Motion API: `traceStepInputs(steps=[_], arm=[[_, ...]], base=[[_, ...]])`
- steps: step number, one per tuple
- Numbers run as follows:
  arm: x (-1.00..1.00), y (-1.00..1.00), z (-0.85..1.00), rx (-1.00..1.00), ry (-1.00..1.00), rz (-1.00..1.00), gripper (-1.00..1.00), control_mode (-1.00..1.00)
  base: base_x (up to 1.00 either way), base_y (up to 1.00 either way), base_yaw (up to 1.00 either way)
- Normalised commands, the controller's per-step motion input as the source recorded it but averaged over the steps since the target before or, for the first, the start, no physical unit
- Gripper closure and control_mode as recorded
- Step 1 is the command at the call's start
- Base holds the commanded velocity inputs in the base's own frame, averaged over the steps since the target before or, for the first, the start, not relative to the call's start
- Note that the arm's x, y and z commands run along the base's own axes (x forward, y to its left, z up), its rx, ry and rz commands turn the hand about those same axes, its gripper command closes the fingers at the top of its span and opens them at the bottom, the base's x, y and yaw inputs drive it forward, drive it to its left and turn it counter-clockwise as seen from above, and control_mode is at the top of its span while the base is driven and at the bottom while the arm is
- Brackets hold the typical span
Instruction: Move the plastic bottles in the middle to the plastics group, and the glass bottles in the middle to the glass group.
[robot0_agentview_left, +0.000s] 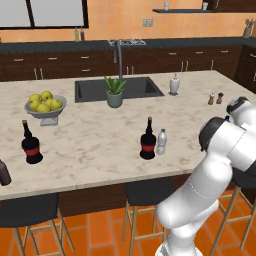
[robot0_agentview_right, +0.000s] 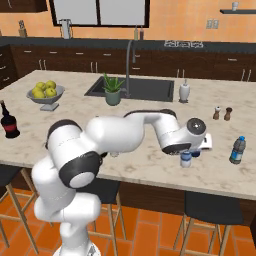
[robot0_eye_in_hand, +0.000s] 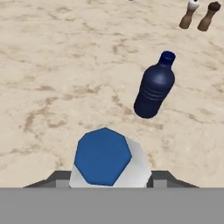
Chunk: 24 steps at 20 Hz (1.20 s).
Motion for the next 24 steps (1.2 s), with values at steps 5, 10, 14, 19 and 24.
traceStepInputs(steps=[5, 10, 14, 19, 24], arm=[[0.02, 0.0, -0.44, 0.0, 0.0, 0.08, 1.0, -1.0], [0.01, -0.12, -0.07, 0.0, 0.0, 0.03, 1.0, -1.0], [0.07, -0.24, 0.06, 0.05, 0.0, 0.0, 1.0, -1.0], [0.31, -0.19, 0.0, 0.04, 0.0, 0.0, 1.0, -1.0], [0.08, -0.14, 0.0, 0.04, -0.06, 0.02, 1.0, -1.0]], base=[[0.0, 0.0, 0.0], [0.0, 0.0, 0.0], [0.0, 0.0, 0.0], [0.0, 0.0, 0.0], [0.0, 0.0, 0.0]])
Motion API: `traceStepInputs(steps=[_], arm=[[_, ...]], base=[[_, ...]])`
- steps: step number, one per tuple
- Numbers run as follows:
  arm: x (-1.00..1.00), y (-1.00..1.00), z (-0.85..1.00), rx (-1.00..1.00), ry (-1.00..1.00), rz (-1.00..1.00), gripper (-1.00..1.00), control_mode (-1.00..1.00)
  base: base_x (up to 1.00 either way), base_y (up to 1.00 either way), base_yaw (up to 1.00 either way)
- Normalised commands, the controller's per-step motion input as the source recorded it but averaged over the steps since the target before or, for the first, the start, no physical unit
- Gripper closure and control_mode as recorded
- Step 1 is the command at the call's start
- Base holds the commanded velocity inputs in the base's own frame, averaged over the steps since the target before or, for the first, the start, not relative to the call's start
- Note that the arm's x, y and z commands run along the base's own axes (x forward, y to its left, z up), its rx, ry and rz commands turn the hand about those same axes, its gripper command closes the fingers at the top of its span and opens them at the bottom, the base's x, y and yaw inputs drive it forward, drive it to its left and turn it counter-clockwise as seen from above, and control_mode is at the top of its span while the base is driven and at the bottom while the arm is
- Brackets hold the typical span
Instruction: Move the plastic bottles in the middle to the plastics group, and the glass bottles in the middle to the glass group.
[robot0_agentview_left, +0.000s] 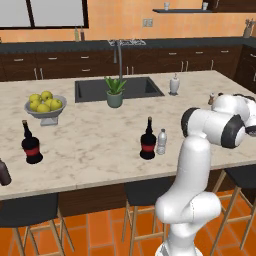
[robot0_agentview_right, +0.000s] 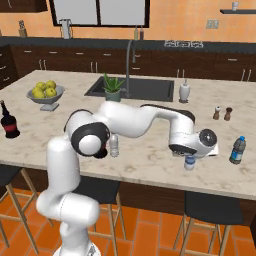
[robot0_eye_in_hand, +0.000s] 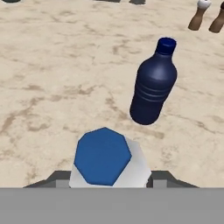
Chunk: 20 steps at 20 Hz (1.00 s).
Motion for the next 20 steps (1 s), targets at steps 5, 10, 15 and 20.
traceStepInputs(steps=[5, 10, 15, 20], arm=[[0.03, -0.12, 0.0, 0.02, -0.06, 0.03, 1.0, -1.0], [0.32, 0.0, 0.0, 0.0, 0.02, 0.0, 1.0, -1.0], [0.27, 0.0, 0.0, 0.0, 0.13, 0.0, 1.0, -1.0], [0.04, 0.0, -0.26, 0.0, 0.01, 0.0, 1.0, -1.0]], base=[[0.0, 0.0, 0.0], [0.0, 0.0, 0.0], [0.0, 0.0, 0.0], [0.0, 0.0, 0.0]])
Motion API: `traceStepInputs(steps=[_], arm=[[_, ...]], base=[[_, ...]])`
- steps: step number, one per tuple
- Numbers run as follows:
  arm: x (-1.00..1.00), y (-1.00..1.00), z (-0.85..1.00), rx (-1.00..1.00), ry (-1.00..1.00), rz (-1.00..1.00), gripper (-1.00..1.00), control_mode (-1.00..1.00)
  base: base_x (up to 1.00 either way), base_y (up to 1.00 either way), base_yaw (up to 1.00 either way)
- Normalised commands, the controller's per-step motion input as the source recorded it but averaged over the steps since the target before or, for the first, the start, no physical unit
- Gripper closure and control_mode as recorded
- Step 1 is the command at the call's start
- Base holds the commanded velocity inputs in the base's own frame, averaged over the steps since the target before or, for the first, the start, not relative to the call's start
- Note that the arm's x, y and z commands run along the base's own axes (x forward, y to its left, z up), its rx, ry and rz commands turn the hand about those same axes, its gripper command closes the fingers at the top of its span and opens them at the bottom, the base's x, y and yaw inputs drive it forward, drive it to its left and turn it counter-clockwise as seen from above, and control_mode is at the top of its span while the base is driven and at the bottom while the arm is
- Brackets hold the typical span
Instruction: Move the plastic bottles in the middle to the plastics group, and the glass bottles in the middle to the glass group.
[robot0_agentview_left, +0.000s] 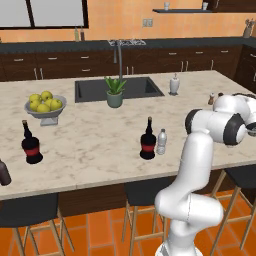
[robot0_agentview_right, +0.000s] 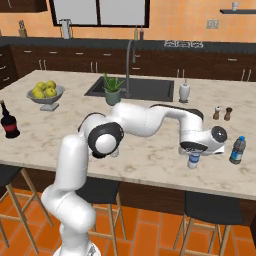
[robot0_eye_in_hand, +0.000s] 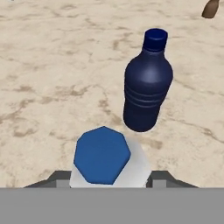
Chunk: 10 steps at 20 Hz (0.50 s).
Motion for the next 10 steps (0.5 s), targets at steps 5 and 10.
traceStepInputs(steps=[5, 10], arm=[[0.0, 0.0, -0.41, 0.0, 0.0, 0.0, 1.0, -1.0], [0.02, 0.0, -0.07, -0.01, 0.0, 0.0, 1.0, -1.0]], base=[[0.0, 0.0, 0.0], [0.0, 0.0, 0.0]])
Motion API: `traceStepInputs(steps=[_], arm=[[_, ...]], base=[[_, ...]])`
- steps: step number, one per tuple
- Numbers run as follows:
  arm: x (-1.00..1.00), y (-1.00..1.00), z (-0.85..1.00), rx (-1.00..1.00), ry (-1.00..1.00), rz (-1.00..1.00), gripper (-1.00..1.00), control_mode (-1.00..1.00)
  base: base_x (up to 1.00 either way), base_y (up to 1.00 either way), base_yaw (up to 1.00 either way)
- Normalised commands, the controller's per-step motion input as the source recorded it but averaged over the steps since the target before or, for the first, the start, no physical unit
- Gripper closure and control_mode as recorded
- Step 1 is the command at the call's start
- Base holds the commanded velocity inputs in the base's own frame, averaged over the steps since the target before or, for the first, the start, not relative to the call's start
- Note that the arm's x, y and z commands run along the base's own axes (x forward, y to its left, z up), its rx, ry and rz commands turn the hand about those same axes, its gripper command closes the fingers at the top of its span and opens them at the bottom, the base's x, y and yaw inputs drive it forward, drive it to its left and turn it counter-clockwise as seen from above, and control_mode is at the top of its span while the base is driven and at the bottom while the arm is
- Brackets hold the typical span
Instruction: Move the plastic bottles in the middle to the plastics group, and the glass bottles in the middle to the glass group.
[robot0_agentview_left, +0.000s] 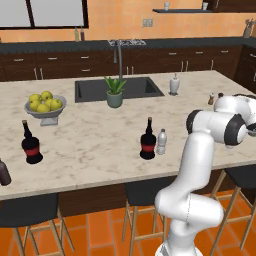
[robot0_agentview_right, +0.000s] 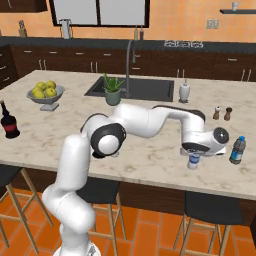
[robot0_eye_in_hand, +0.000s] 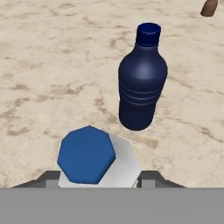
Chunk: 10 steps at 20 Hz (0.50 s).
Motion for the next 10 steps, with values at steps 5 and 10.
traceStepInputs(steps=[5, 10], arm=[[0.01, 0.0, 0.0, -0.01, 0.01, 0.0, 1.0, -1.0], [0.0, 0.0, 0.03, -0.01, 0.0, 0.0, -1.0, -1.0]], base=[[0.0, 0.0, 0.0], [0.0, 0.0, 0.0]])
